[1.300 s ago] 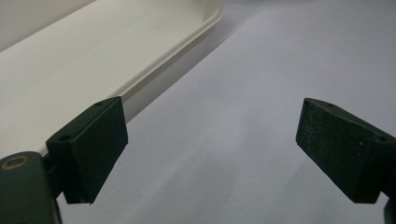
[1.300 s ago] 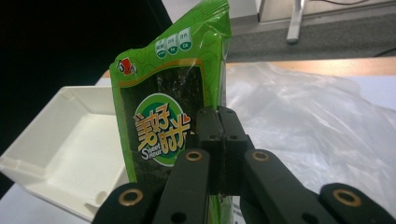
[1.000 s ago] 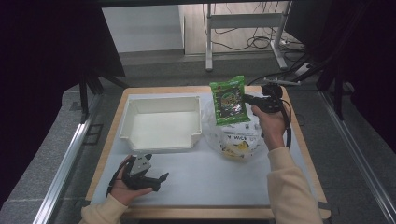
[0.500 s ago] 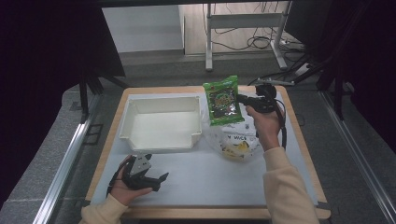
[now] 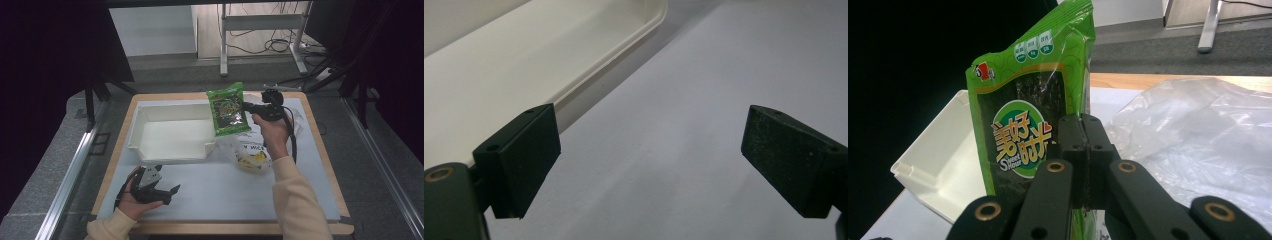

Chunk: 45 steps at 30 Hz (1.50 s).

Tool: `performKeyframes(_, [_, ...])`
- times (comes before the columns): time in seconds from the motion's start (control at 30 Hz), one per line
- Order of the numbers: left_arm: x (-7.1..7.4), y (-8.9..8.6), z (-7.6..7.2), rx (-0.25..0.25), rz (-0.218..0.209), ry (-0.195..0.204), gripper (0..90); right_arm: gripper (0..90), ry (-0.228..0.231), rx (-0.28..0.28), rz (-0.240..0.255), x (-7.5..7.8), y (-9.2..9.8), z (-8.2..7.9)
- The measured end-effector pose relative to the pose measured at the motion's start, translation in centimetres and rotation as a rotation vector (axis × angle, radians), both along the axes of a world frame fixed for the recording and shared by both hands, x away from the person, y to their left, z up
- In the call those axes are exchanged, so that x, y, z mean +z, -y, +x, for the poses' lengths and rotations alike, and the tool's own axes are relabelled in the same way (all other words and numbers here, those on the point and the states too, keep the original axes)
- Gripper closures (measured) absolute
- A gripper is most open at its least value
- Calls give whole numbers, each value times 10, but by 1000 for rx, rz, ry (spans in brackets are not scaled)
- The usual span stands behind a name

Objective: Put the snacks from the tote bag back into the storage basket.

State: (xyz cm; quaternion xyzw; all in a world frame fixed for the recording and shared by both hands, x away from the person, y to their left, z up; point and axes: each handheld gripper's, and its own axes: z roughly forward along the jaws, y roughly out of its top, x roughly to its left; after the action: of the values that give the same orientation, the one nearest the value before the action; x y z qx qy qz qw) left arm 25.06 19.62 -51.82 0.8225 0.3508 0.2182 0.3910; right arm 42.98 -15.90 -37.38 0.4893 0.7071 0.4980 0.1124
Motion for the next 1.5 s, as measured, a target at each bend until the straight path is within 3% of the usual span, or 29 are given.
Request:
performKeyframes(0.53, [0, 0, 0, -2, 8, 3, 89, 897, 1, 46, 0, -4, -24, 4])
performKeyframes(0.97, [0, 0, 0, -1, 8, 4, 90, 897, -12, 73, 29, -12, -43, 9])
performKeyframes(1.5, [0, 0, 0, 2, 2, 3, 90, 897, -26, 108, 17, -18, -72, 16])
